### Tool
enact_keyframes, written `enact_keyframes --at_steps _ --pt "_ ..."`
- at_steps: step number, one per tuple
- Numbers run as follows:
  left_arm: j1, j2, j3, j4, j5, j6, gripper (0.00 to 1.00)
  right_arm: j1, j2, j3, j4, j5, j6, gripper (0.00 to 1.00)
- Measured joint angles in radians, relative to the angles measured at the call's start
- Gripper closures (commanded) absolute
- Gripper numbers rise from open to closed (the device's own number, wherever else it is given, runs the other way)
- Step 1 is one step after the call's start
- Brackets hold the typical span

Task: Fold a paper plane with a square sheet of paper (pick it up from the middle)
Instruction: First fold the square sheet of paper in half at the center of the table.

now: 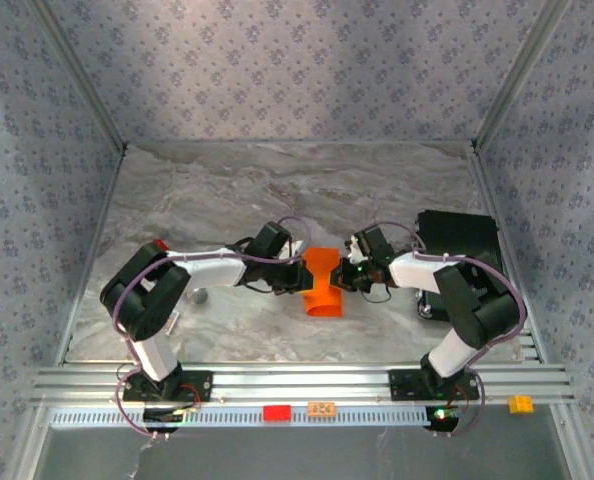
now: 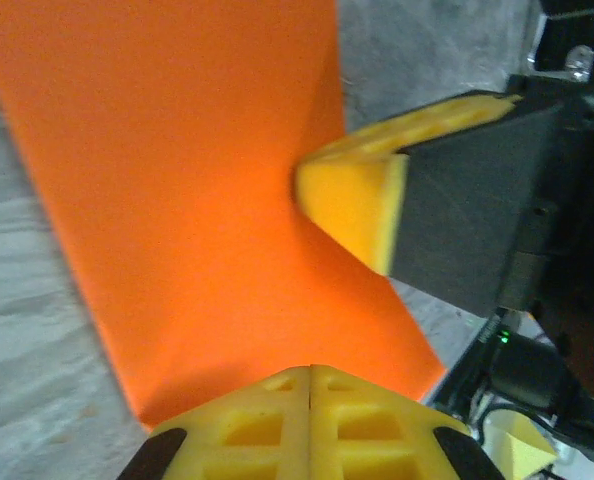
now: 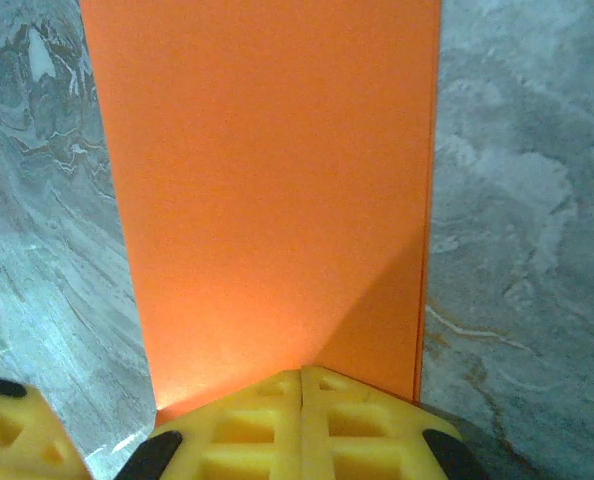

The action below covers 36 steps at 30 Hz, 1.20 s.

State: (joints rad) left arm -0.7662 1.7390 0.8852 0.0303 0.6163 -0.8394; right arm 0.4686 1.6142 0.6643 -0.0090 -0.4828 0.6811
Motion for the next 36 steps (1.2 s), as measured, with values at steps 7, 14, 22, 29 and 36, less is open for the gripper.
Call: enact_keyframes --at_steps 7,14,22,29,36 --pt "-0.018 0.047 -0.017 0.053 0.053 -0.018 0.95 -0.002 -0.004 -0.006 0.003 0.000 0.003 1.00" --pt "-0.025 0.064 -0.100 0.077 0.053 0.002 0.95 -0.003 -0.005 -0.008 0.005 0.000 0.003 1.00" --pt "-0.029 0.027 -0.121 0.055 0.011 0.072 0.94 -0.003 -0.006 -0.013 0.010 0.000 0.004 1.00" --pt "-0.039 -0.037 -0.119 0.024 -0.006 0.052 0.93 -0.003 -0.008 -0.013 0.010 0.000 0.007 1.00" --pt "-0.043 -0.001 -0.070 0.042 0.009 0.034 0.93 -0.003 -0.009 -0.014 0.010 0.000 0.007 1.00"
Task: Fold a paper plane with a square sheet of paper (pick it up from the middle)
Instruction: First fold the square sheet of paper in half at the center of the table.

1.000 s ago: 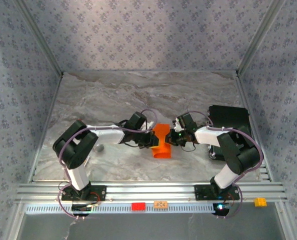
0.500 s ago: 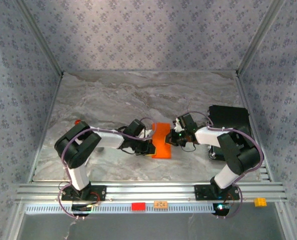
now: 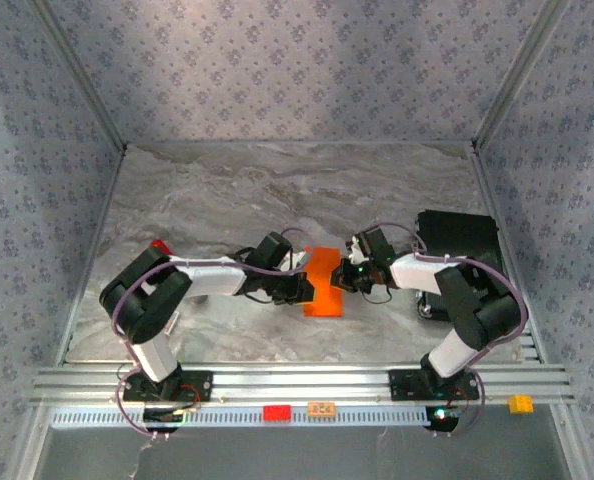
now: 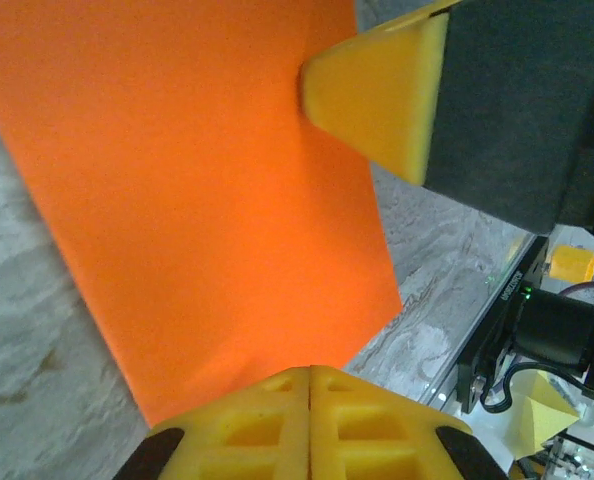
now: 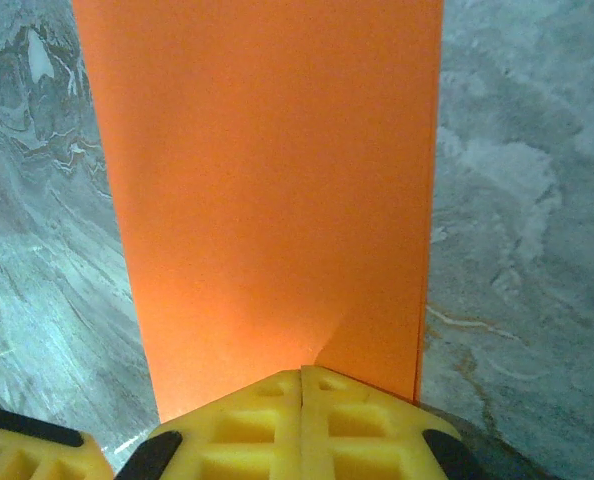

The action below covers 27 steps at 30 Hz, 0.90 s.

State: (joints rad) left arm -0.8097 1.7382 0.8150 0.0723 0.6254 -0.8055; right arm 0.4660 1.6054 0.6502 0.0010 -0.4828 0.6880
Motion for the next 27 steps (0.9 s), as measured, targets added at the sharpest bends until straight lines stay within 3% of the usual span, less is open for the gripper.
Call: enact_keyframes --at_steps 16,27 --pt "-0.051 0.024 -0.046 -0.006 -0.018 0.076 0.91 -0.002 -0.004 -0.006 0.001 0.000 0.000 1.00" --pt "-0.045 -0.148 -0.085 -0.056 -0.053 0.060 0.90 -0.009 -0.004 -0.006 -0.001 -0.004 0.000 1.00"
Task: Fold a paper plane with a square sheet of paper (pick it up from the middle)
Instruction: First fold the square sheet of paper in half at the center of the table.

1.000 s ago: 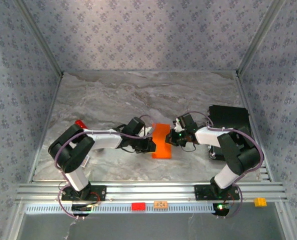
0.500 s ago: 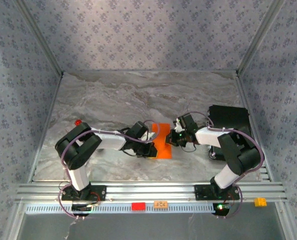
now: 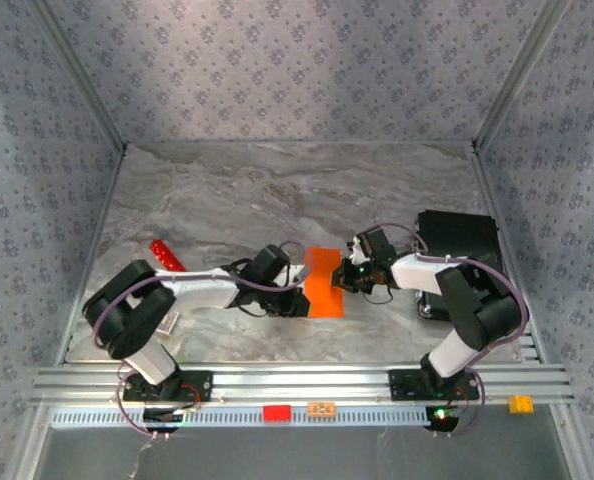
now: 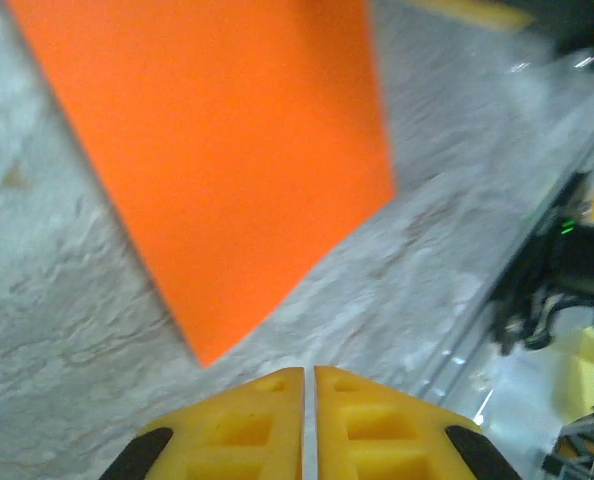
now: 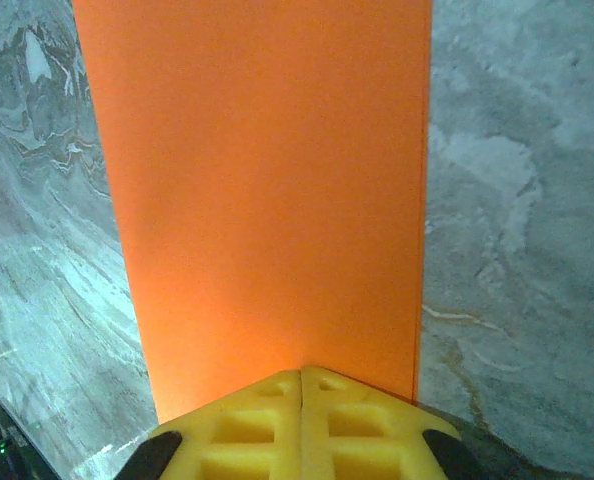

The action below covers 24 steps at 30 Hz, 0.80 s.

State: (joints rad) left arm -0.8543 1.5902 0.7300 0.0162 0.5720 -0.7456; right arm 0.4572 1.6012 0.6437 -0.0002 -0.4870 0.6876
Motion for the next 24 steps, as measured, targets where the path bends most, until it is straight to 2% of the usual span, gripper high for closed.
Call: enact_keyframes --at_steps 6,13,24 --pt "0.077 0.090 0.108 0.040 0.022 -0.023 0.91 -0.002 0.000 0.000 0.000 0.000 0.000 1.00" --pt "0.079 0.228 0.131 0.035 0.038 -0.024 0.91 -0.002 -0.001 0.000 0.000 0.000 0.000 1.00" --pt "0.060 0.186 0.067 0.034 0.035 0.067 0.89 -0.004 -0.002 -0.004 0.002 0.000 0.000 1.00"
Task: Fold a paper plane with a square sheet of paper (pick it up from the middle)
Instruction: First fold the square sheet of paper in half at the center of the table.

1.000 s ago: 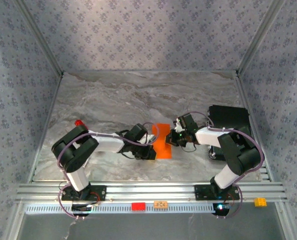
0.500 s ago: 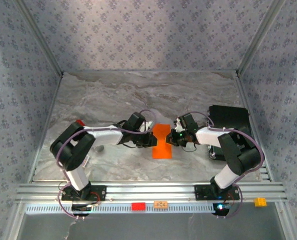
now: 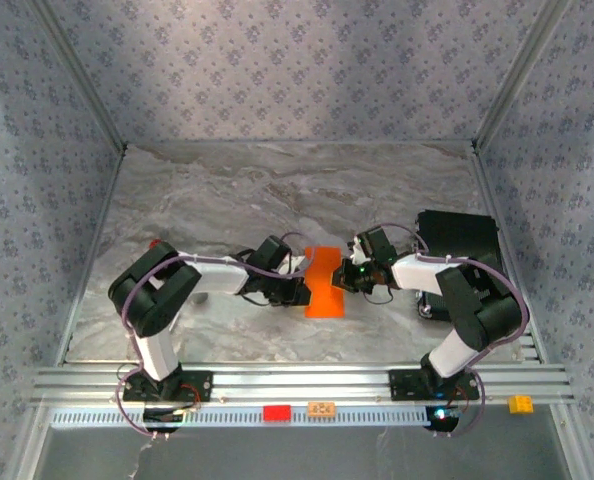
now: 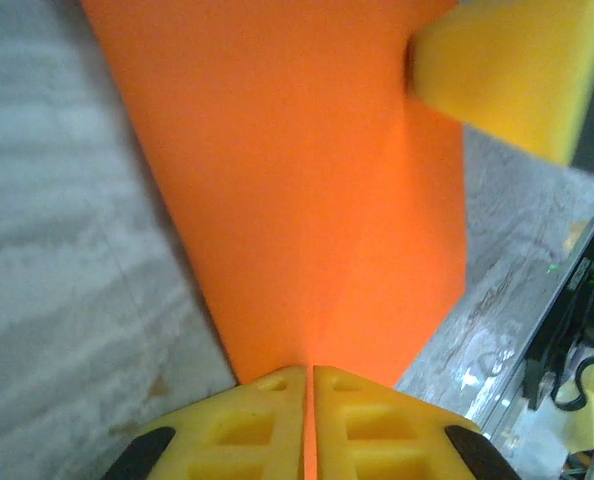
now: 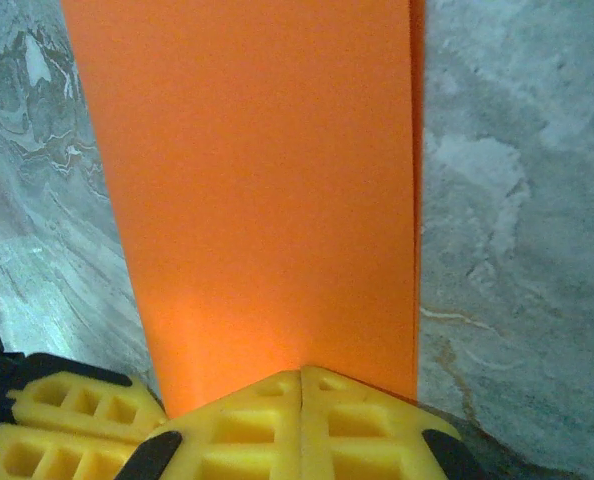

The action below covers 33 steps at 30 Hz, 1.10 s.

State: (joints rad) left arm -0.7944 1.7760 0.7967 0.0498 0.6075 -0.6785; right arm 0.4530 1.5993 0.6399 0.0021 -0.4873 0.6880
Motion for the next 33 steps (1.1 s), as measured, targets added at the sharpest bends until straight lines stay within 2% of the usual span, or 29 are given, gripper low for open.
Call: enact_keyframes --at_steps 19,25,33 --pt "-0.084 -0.091 0.008 -0.198 -0.111 0.093 0.89 -0.002 -0.001 -0.002 0.002 -0.003 0.000 1.00" --pt "-0.083 -0.131 0.010 -0.140 -0.109 0.048 0.89 -0.004 -0.003 -0.003 0.002 -0.002 0.000 1.00" --pt "-0.083 -0.029 0.031 -0.096 -0.068 0.019 0.90 -0.004 -0.003 -0.007 0.006 -0.003 0.000 1.00"
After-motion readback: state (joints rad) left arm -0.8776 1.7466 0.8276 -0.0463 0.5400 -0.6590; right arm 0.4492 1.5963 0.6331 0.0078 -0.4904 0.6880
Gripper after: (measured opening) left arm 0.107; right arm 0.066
